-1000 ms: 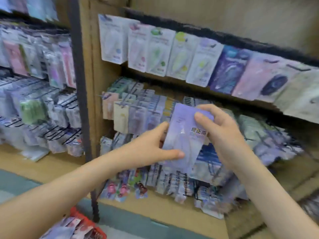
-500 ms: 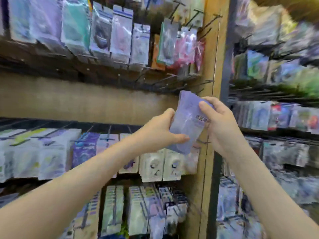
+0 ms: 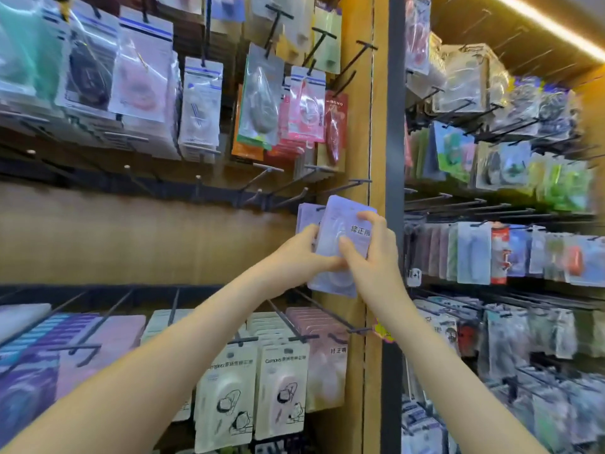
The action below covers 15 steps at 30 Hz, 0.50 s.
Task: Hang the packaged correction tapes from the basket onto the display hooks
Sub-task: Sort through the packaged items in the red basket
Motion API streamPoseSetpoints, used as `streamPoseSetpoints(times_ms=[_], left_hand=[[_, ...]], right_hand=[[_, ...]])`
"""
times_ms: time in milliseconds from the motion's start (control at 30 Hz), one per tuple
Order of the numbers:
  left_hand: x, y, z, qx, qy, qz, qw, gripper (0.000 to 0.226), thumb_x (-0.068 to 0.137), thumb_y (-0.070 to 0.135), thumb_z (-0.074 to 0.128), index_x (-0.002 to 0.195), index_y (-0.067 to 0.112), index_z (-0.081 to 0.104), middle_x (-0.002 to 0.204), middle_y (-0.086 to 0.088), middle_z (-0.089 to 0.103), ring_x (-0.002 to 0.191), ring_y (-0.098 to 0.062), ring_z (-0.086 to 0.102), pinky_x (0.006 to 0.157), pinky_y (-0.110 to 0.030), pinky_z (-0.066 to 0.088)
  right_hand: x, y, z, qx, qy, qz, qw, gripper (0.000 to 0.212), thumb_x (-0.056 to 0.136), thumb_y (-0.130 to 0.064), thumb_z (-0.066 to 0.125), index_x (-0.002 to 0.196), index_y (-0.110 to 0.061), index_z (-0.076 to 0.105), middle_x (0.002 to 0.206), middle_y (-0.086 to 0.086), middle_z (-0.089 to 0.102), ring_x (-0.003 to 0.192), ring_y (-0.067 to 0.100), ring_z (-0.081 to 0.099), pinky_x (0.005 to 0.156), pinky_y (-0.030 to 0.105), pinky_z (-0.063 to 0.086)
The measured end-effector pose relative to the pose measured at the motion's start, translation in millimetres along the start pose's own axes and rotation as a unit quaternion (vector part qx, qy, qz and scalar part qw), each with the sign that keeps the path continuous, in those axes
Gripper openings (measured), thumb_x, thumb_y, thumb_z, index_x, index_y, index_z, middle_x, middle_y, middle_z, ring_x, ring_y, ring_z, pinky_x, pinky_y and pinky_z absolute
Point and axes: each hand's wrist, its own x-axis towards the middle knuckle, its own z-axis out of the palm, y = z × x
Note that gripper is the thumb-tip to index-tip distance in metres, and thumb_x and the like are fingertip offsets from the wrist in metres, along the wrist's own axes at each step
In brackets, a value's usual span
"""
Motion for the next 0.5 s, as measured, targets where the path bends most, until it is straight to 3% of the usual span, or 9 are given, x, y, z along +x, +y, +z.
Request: streamPoseSetpoints(times_ms=[167,300,500], left_hand=[[22.2,-7.4,-2.7,-0.051,0.014,-0.005,0.999,0.053,0.072,0.035,0.075,0.119,0.027,0.054,0.116,0.001,0.067,0.103,-0.016,0.066,0.093,-0.045,0.053],[37.8,-4.4,-1.5,-0.037,0.014,-0.002,0.999,0.065,0.068,0.043,0.076,0.126,0.028,0.05,0.119,0.003,0.065,0.106,-0.017,0.065,0.091,-0.045,0.054],[46.3,-10.6,1.8,-0.01,0.018,0.003,1.0,0.057,0.08,0.038,0.073,0.13,0.029,0.047,0.123,0.005,0.061,0.109,-0.014,0.062,0.09,-0.041,0.055]], right_hand=[[17.2,10.3,14.2,-0.055,-0.003,-0.009,0.998,0.053,0.095,-0.025,0.053,0.144,-0.03,0.033,0.142,0.001,0.03,0.122,0.012,0.026,0.1,0.024,0.023],[25.4,16.6,17.3,-0.039,0.005,-0.025,0.999,0.055,0.098,-0.026,0.048,0.147,-0.032,0.026,0.147,-0.002,0.025,0.127,0.013,0.023,0.098,0.023,0.021],[26.0,22.8,17.2,-0.037,0.003,-0.027,0.999,0.056,0.099,-0.029,0.045,0.149,-0.034,0.021,0.149,-0.003,0.021,0.13,0.012,0.019,0.102,0.026,0.027]])
